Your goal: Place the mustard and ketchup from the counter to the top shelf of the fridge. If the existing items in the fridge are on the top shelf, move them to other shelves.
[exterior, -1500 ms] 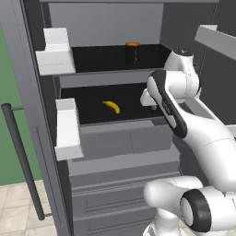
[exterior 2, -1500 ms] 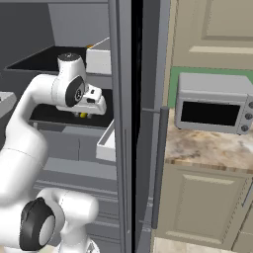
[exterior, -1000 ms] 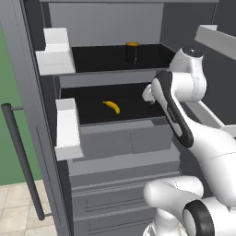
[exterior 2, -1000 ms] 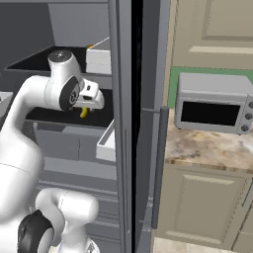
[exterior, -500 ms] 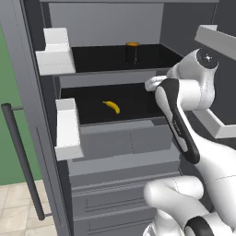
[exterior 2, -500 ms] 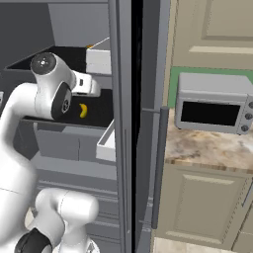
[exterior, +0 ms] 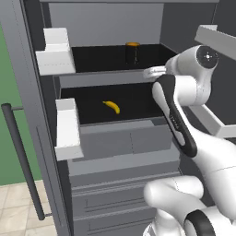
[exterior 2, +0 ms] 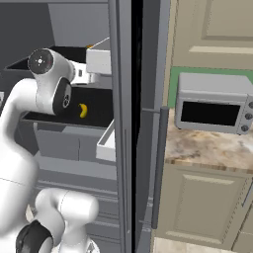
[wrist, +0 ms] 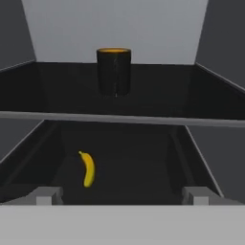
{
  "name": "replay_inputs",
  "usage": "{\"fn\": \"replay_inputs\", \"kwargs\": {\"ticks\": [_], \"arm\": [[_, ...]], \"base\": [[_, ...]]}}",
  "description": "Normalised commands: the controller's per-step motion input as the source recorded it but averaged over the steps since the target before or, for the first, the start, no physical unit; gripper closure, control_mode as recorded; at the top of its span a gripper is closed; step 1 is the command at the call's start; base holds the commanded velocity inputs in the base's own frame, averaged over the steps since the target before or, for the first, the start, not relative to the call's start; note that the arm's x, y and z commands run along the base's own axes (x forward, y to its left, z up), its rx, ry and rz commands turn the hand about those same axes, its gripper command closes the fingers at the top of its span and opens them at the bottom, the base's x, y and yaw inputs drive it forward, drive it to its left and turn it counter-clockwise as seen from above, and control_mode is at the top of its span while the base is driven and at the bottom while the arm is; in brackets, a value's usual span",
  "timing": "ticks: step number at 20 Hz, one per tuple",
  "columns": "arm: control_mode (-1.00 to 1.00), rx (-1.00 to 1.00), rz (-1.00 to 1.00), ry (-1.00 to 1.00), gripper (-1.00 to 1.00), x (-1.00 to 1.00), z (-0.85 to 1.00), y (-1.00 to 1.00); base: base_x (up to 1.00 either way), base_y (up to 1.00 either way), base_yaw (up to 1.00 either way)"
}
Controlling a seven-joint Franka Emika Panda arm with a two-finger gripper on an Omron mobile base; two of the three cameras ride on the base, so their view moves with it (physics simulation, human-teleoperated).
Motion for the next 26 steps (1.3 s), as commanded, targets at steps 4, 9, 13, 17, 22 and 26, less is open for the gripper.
{"fn": "replay_inputs", "kwargs": {"ticks": [4, 9, 13, 17, 22, 26], "arm": [[-1.00, 0.00, 0.00, -0.01, -1.00, 0.53, 0.21, 0.00], [-1.00, 0.00, 0.00, 0.00, -1.00, 0.61, 0.09, 0.06], [-1.00, 0.00, 0.00, 0.07, -1.00, 0.84, 0.00, 0.00], [-1.00, 0.00, 0.00, 0.06, -1.00, 0.72, 0.00, 0.04], [-1.00, 0.00, 0.00, 0.04, -1.00, 0.70, 0.00, 0.14], [-1.00, 0.00, 0.00, 0.02, -1.00, 0.68, 0.00, 0.20]], "base": [[0.00, 0.00, 0.00], [0.00, 0.00, 0.00], [0.00, 0.00, 0.00], [0.00, 0.00, 0.00], [0.00, 0.00, 0.00], [0.00, 0.00, 0.00]]}}
